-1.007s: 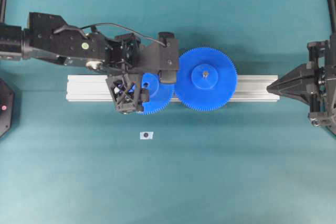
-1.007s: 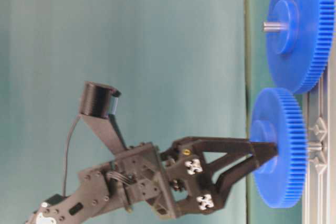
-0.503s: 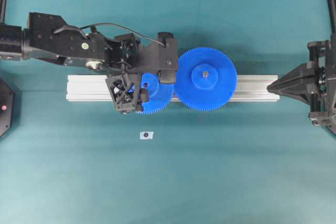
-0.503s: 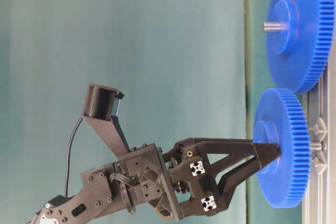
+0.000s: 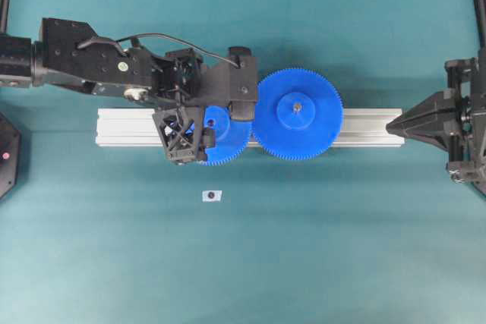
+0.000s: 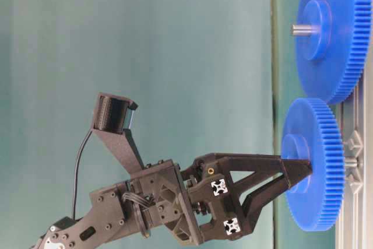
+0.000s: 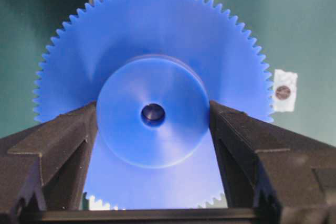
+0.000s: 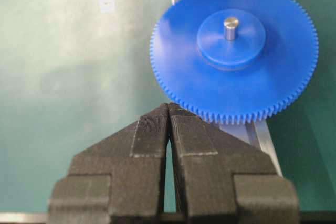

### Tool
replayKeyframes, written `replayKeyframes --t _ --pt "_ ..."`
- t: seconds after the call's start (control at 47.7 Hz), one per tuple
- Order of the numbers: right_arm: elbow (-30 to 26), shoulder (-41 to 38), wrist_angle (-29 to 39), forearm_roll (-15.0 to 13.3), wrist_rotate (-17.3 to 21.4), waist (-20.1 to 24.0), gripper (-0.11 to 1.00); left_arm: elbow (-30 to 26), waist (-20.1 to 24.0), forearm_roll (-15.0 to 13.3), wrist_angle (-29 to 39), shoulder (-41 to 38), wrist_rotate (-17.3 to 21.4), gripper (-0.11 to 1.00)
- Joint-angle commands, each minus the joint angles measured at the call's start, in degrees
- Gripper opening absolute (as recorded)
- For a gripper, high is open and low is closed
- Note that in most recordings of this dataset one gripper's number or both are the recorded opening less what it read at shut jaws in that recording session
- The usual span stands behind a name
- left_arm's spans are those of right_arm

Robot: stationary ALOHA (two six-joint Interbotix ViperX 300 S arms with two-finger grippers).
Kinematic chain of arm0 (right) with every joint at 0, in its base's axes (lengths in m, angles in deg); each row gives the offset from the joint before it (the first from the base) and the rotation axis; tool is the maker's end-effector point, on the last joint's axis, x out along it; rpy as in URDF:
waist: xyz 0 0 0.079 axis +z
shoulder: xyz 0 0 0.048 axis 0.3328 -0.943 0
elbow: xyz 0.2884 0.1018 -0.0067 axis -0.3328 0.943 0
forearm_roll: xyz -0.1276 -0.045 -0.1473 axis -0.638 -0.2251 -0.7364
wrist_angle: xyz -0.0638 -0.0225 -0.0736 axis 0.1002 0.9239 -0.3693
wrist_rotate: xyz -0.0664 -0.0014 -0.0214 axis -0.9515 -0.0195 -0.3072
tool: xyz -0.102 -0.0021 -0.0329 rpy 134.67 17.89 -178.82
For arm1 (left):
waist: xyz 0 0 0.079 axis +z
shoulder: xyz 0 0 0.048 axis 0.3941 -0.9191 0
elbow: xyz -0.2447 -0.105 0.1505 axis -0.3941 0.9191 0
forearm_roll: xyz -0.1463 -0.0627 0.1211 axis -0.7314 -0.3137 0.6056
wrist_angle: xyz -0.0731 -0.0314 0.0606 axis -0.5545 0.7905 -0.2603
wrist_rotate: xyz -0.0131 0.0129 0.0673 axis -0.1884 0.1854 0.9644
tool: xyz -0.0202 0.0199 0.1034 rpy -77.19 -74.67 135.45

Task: Insert the small gear onto the shaft.
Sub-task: 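Align the gear's bore with the left shaft beside the large gear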

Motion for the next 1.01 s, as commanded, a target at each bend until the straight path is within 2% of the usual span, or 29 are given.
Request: replayKeyframes --t 0.0,0.986 --pt "-0.70 -0.18 -0.53 0.00 0.62 -0.18 0.07 -0.79 1.14 0.26 0.35 1.49 0.09 0.70" --pt "-0.53 -0.18 -0.53 0.00 0.62 -0.18 0.07 -0.97 1.14 0.26 0.26 2.55 0.00 0.71"
